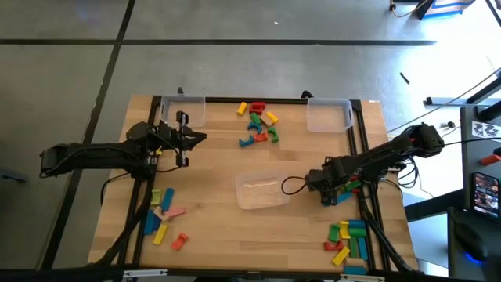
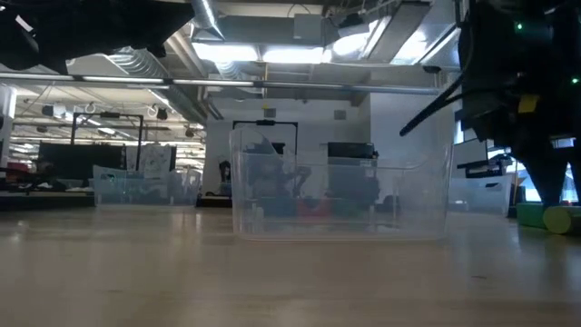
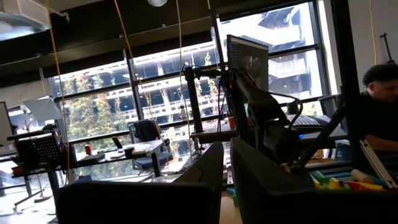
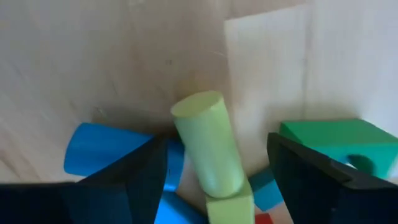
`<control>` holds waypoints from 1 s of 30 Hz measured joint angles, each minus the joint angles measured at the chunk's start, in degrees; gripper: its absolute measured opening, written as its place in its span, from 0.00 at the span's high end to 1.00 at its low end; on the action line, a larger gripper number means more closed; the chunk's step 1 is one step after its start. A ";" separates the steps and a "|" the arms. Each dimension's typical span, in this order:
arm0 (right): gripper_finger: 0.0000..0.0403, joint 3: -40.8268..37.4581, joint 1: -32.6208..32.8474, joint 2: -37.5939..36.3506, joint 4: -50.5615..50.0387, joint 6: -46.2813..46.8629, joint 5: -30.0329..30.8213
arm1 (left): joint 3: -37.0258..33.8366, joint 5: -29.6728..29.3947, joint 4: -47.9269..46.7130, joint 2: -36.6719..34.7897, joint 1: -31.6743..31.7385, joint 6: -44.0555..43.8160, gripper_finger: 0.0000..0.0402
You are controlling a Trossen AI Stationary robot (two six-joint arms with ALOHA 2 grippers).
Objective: Sort blocks by size
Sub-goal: Put the light green cylindrical block into the bottom transparent bin
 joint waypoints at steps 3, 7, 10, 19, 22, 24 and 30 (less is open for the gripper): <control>0.33 -1.81 -0.02 0.00 2.76 0.02 -0.03 | 0.00 -0.01 0.01 0.00 0.00 0.02 0.94; 0.35 -3.83 -0.02 0.00 4.74 0.07 0.16 | 0.00 -0.02 0.02 0.00 0.00 0.04 0.94; 0.41 -4.89 -0.02 0.00 6.40 0.10 0.18 | 0.00 -0.02 0.04 0.00 0.00 0.07 0.94; 0.68 -5.71 -0.03 -0.25 7.99 -0.27 -0.54 | 0.00 -0.02 0.24 0.00 0.00 0.07 0.94; 0.69 -5.06 -0.04 -0.18 7.47 -0.35 -0.56 | 0.00 -0.02 0.23 0.00 0.00 0.07 0.94; 0.69 -3.86 -0.09 -0.02 6.21 -0.40 0.00 | 0.00 -0.02 0.25 -0.02 0.00 0.07 0.94; 0.67 2.48 -0.11 -0.07 3.86 -2.67 1.07 | 0.00 -0.02 0.25 0.00 0.00 0.07 0.94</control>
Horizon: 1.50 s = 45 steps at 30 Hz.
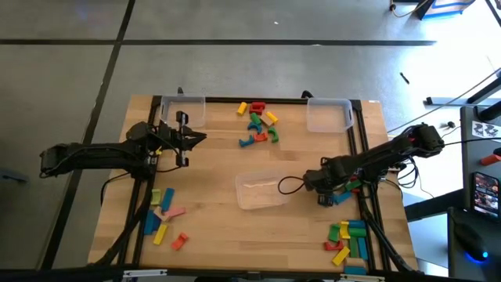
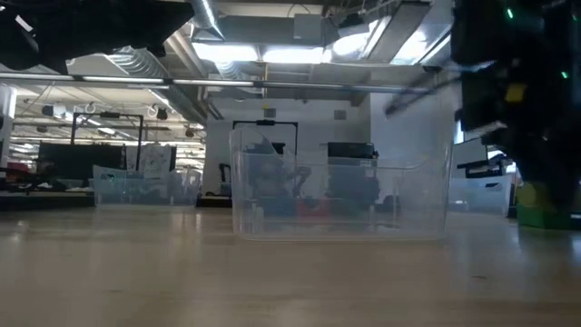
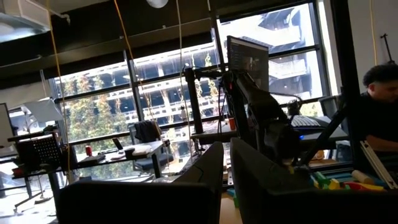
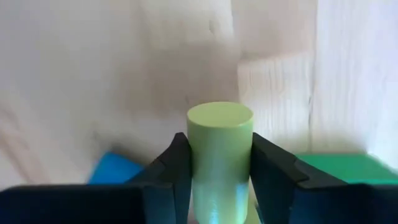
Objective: Sort blocks by size
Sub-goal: Put the light green cylindrical block into the bottom transparent bin
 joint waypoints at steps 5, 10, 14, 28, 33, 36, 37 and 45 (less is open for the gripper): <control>0.69 7.04 0.00 0.00 -1.21 -3.71 3.22 | 0.00 0.00 0.00 -0.02 0.00 0.00 0.94; 0.67 14.22 0.00 -0.03 -1.28 -6.20 7.22 | 0.00 0.00 0.02 -0.02 0.00 0.00 0.94; 0.68 17.37 0.00 -0.07 2.71 -9.74 9.21 | 0.00 0.00 0.08 -0.02 0.00 0.00 0.94; 0.67 17.10 0.02 6.80 26.69 -18.15 9.56 | 0.00 0.00 0.27 -0.02 0.00 0.00 0.94; 0.67 17.05 0.02 12.79 30.57 -21.47 10.27 | 0.00 0.00 0.26 -0.02 0.00 0.00 0.94; 0.67 17.04 -0.09 16.18 30.41 -23.14 12.18 | 0.00 0.00 0.27 -0.02 0.00 -0.01 0.94; 0.67 17.03 -0.37 17.11 30.27 -23.31 12.49 | 0.00 0.00 0.24 0.00 0.00 -0.01 0.94; 0.67 17.09 -3.75 21.53 30.56 -23.08 11.40 | 0.00 0.00 0.21 -0.02 0.00 0.00 0.94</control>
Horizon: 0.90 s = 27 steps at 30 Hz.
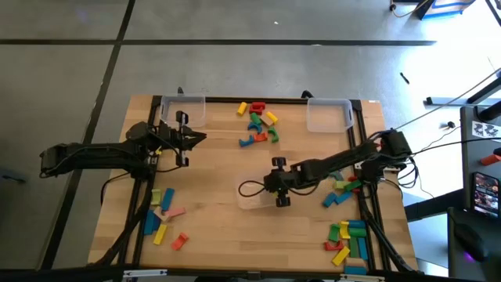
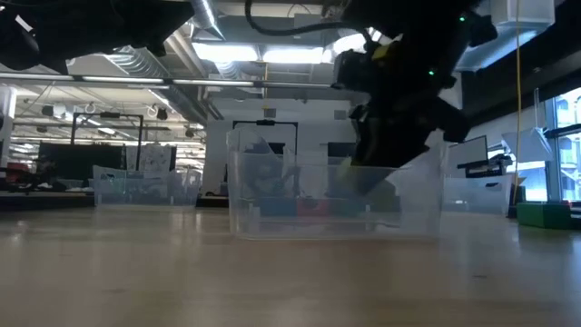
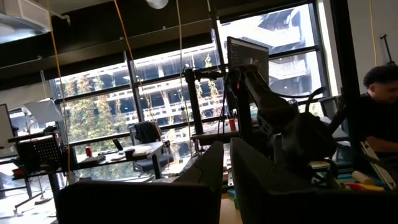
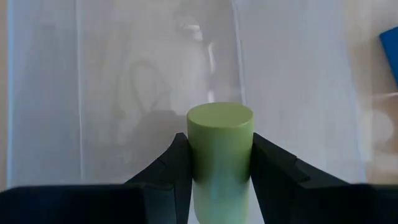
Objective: Sort blocks by size
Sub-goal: Put the light green cylindrical block into the bottom transparent bin, then put the blue cylindrical block into the bottom transparent bin
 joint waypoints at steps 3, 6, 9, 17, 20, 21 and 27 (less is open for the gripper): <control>0.67 0.07 -1.11 0.35 0.47 0.18 -0.74 | 0.00 0.00 0.00 0.00 0.00 0.00 0.94; 0.67 0.07 -1.26 0.35 0.75 0.16 -0.38 | 0.00 0.00 0.00 0.00 0.00 0.00 0.94; 0.65 0.07 -1.14 0.38 0.80 0.03 -0.32 | 0.00 0.01 0.00 0.00 -0.01 0.00 0.94; 0.56 -0.12 -1.15 0.68 0.73 -0.19 0.89 | 0.00 0.00 0.00 0.00 -0.02 0.00 0.94; 0.54 0.38 -1.12 0.64 0.23 -0.23 0.82 | 0.00 0.00 -0.02 0.00 0.00 0.00 0.94; 0.53 0.88 -1.12 0.52 -0.03 -0.23 0.69 | 0.00 0.00 -0.02 0.00 0.00 0.00 0.94; 0.53 7.28 -1.10 -0.49 -8.06 -0.18 -0.26 | 0.00 0.00 -0.02 0.02 0.00 0.00 0.94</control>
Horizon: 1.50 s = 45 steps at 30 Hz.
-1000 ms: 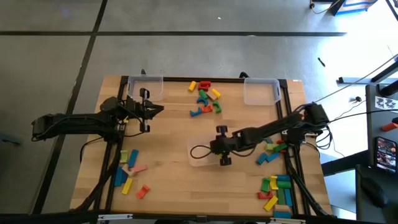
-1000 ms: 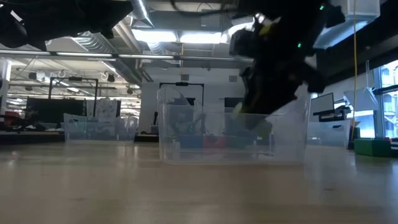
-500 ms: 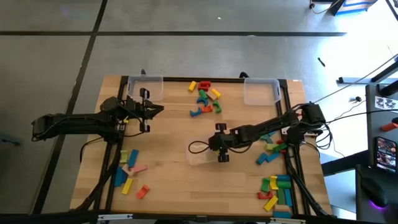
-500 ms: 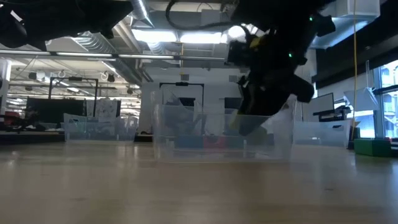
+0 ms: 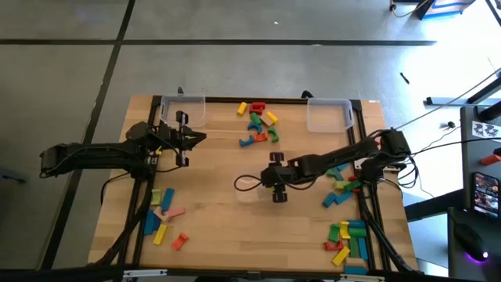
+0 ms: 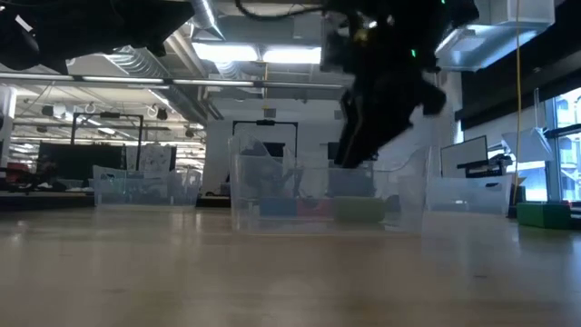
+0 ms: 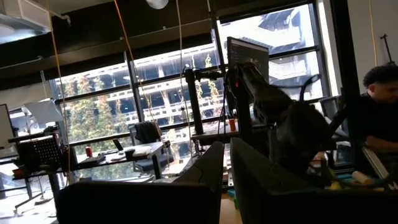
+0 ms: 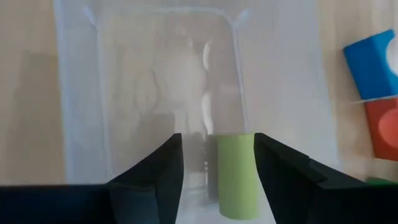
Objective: Sort blocks by size
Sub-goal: Put the blue cylindrical block into the bottom transparent bin
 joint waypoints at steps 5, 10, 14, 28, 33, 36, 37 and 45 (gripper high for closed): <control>0.53 6.75 0.07 -1.46 -10.56 2.06 -2.19 | 0.00 0.01 0.00 0.00 -0.01 0.00 0.94; 0.53 8.38 0.07 -5.57 -17.97 7.30 -4.70 | 0.00 0.00 -0.02 -0.01 -0.01 -0.02 0.94; 0.53 8.38 1.38 -9.94 -23.69 12.14 -3.60 | 0.00 0.00 -0.27 -0.01 -0.01 -0.14 0.94; 0.53 6.72 13.35 -15.47 -38.37 27.68 4.41 | 0.00 0.00 -0.24 0.00 -0.02 -0.04 0.94; 0.53 1.06 16.38 -16.18 -39.33 31.84 -0.67 | 0.00 0.00 -0.22 0.00 -0.02 -0.24 0.94; 0.53 -2.04 18.22 -16.40 -40.46 33.64 -4.94 | 0.00 0.01 -0.23 0.00 -0.02 -0.11 0.94; 0.53 -2.98 19.01 -16.37 -41.35 33.91 -5.51 | 0.00 0.00 -0.19 -0.01 -0.02 -0.05 0.94; 0.53 -11.68 25.30 -16.33 -41.59 33.43 -6.69 | 0.00 0.00 -0.21 0.00 -0.01 -0.02 0.94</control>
